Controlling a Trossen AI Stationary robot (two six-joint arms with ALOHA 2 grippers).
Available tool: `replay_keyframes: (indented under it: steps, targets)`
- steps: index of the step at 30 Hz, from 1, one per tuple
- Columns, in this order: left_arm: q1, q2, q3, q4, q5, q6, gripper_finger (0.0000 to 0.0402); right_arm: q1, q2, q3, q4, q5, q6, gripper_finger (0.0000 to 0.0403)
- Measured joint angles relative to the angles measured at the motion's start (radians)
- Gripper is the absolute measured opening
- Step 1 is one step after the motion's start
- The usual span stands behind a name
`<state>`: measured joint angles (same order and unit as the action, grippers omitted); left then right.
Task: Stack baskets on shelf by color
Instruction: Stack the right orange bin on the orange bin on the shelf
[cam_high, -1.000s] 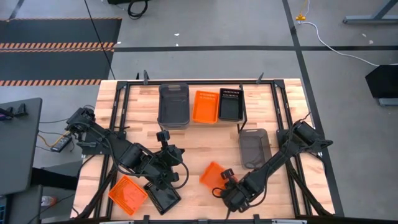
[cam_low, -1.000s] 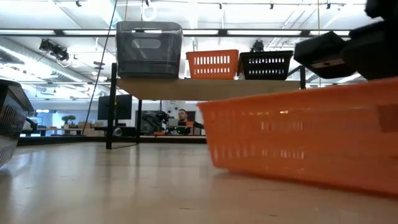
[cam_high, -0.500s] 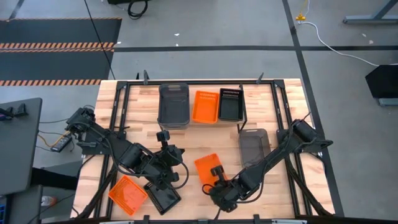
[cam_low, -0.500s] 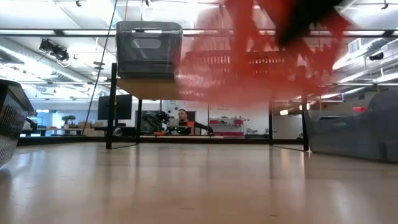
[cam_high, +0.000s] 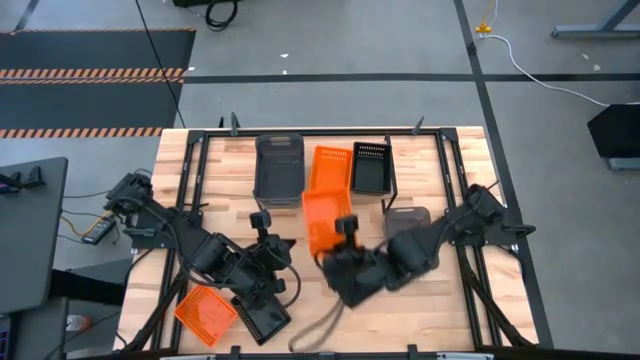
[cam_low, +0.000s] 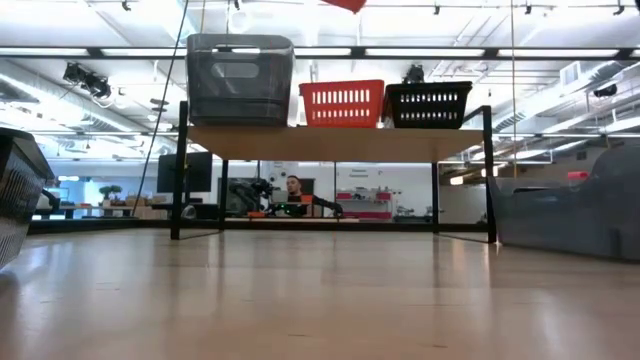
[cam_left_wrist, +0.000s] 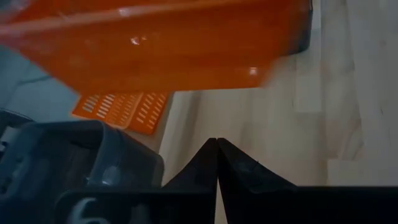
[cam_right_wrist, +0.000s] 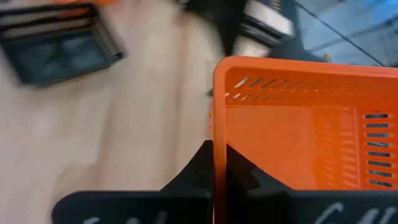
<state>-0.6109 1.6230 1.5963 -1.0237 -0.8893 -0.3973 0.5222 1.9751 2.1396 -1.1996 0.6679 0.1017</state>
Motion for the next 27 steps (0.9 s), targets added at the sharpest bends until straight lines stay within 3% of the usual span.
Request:
replay_keyframes:
  steps: [7,16,24,27]
  targets:
    - [-0.034,-0.001,0.0,0.0,-0.076,0.022,0.0015,-0.169,0.0,0.051,-0.005,0.002,-0.043,0.0011]
    - [-0.078,-0.002,0.0,0.002,-0.16,0.069,0.0009,-0.393,-0.005,0.051,-0.029,-0.104,0.007,0.0012]
    - [-0.096,-0.002,0.0,0.002,-0.211,0.072,0.0015,-0.507,0.001,0.051,-0.059,-0.314,0.075,0.001]
    - [-0.096,-0.002,0.0,0.002,-0.218,0.072,0.0011,-0.519,0.003,0.03,-0.054,-0.333,0.08,0.001]
